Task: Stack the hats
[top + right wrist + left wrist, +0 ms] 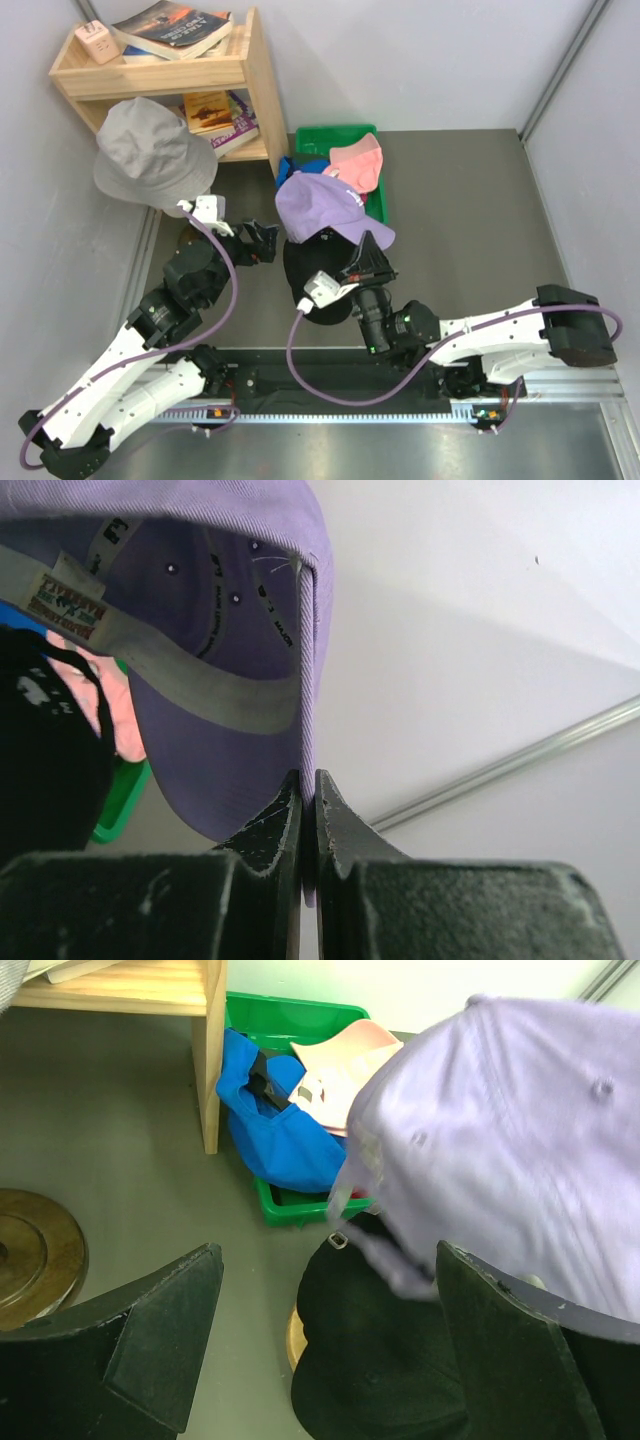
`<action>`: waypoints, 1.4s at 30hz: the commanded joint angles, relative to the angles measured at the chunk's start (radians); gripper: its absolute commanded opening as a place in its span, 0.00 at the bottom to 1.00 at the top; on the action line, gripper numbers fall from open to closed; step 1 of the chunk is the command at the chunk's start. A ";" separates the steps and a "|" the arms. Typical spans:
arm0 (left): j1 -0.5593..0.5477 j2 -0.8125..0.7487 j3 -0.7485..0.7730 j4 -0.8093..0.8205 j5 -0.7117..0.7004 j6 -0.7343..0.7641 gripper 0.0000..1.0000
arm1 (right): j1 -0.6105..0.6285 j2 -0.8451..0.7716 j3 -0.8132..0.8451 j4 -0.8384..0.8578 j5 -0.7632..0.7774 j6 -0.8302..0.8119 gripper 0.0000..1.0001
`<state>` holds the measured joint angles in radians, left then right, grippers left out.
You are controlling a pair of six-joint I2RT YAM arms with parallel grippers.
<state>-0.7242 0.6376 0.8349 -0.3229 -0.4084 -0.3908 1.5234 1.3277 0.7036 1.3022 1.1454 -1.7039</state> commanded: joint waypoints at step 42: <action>0.002 0.079 -0.161 0.176 0.381 -0.042 0.90 | 0.208 0.033 -0.385 0.428 0.284 0.225 0.00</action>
<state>-0.7238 0.7540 0.7055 -0.2096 -0.1009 -0.4328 1.7130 1.3346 0.3332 1.3159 1.3777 -1.5417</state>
